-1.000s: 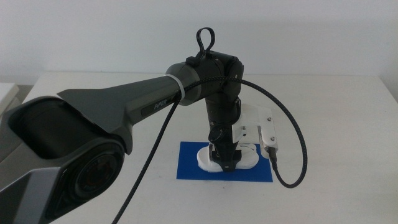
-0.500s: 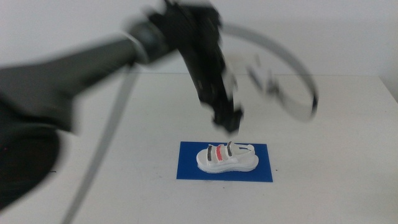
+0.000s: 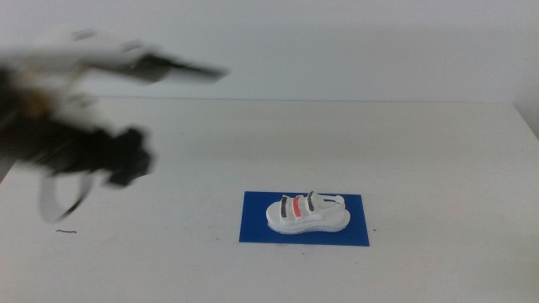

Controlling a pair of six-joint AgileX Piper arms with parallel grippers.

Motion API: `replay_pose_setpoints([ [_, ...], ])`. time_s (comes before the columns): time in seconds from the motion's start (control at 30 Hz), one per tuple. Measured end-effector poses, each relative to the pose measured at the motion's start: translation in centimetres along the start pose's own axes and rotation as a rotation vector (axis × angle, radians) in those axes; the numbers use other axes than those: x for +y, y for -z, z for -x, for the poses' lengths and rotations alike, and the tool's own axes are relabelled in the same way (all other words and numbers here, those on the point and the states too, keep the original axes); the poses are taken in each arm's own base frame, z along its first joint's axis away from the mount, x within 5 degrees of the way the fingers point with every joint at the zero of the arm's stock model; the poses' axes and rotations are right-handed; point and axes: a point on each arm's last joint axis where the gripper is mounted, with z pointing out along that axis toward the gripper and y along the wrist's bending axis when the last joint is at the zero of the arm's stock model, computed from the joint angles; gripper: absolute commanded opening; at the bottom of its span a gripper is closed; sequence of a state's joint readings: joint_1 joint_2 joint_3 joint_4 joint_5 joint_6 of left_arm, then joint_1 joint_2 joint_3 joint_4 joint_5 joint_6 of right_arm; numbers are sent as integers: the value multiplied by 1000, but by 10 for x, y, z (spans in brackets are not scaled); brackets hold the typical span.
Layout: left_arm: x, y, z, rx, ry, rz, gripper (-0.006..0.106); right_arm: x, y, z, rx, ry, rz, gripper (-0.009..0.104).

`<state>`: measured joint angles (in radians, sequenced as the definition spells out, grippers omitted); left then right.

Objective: Use one arm to grab the shoe from the table and place it on the mat.

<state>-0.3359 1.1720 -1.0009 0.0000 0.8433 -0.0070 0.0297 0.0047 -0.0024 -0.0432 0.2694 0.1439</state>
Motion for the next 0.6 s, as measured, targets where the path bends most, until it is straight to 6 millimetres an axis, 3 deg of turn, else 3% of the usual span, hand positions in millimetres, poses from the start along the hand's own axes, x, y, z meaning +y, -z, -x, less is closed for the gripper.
replay_pose_setpoints([
  [0.13,18,25,-53,-228,58,90,94,0,0,0,0,0,0,79],
  [0.3,23,37,-111,-402,142,144,94,0,0,0,0,0,0,79],
  [0.47,20,47,-148,-543,184,154,94,0,0,0,0,0,0,79],
  [0.6,19,36,-172,-609,232,154,94,0,0,0,0,0,0,79],
])
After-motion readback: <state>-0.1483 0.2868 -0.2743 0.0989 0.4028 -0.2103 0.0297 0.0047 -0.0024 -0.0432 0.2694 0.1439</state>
